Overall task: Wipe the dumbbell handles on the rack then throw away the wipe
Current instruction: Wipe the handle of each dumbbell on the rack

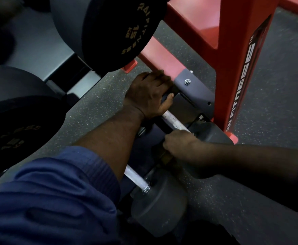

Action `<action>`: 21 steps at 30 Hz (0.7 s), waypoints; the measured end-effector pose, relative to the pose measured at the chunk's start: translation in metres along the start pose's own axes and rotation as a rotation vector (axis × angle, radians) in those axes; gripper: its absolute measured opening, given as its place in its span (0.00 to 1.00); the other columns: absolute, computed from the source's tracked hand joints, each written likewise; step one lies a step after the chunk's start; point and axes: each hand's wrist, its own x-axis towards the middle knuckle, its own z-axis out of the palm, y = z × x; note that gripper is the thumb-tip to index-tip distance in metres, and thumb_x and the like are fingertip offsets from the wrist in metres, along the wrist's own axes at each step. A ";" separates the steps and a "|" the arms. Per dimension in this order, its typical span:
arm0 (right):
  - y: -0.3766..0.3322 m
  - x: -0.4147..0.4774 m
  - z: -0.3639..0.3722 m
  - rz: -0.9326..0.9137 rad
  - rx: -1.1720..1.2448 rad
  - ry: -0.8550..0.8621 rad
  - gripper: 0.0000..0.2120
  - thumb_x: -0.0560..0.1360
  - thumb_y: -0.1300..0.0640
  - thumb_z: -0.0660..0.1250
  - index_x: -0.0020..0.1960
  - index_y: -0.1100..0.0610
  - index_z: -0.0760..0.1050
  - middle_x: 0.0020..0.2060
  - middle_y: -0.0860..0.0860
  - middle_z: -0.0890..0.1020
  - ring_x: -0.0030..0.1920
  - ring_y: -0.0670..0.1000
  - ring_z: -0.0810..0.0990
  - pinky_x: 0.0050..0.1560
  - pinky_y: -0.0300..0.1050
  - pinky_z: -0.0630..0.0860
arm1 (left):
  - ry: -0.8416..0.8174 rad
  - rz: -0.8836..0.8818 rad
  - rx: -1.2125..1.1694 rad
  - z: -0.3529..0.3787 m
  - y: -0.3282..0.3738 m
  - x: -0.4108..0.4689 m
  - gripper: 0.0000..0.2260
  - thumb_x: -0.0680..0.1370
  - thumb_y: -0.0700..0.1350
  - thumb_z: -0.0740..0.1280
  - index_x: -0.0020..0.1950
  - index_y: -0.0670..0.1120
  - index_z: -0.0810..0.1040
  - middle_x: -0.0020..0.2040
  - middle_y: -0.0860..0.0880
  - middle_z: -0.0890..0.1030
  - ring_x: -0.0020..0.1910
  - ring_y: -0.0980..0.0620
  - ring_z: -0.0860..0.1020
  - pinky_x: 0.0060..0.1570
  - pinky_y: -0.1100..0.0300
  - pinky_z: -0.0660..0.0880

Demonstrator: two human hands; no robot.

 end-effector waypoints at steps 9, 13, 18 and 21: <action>0.088 -0.001 -0.014 -0.246 -0.233 0.537 0.10 0.72 0.59 0.62 0.46 0.55 0.82 0.47 0.52 0.81 0.48 0.57 0.78 0.26 0.45 0.71 | -0.034 -0.024 0.023 0.000 0.001 0.000 0.19 0.80 0.56 0.62 0.64 0.48 0.83 0.65 0.49 0.83 0.70 0.46 0.77 0.65 0.47 0.72; 0.070 -0.019 0.013 -0.270 -0.300 0.352 0.14 0.79 0.55 0.55 0.49 0.53 0.80 0.52 0.48 0.79 0.56 0.55 0.72 0.37 0.44 0.65 | -0.040 -0.020 0.019 0.000 0.003 0.001 0.19 0.80 0.56 0.63 0.64 0.48 0.83 0.64 0.49 0.83 0.69 0.45 0.77 0.64 0.47 0.72; 0.079 -0.003 0.004 -0.170 -0.039 0.523 0.11 0.77 0.57 0.58 0.49 0.56 0.80 0.50 0.53 0.79 0.51 0.58 0.76 0.29 0.50 0.77 | -0.047 -0.029 0.017 0.001 0.003 -0.001 0.20 0.80 0.56 0.62 0.64 0.48 0.83 0.65 0.49 0.83 0.70 0.46 0.77 0.65 0.47 0.72; 0.067 -0.002 0.001 -0.011 0.289 0.593 0.06 0.72 0.59 0.69 0.48 0.56 0.82 0.48 0.56 0.80 0.48 0.62 0.80 0.35 0.53 0.80 | -0.041 -0.022 0.011 0.001 0.002 0.000 0.20 0.80 0.56 0.62 0.64 0.48 0.83 0.65 0.50 0.83 0.70 0.46 0.76 0.65 0.47 0.72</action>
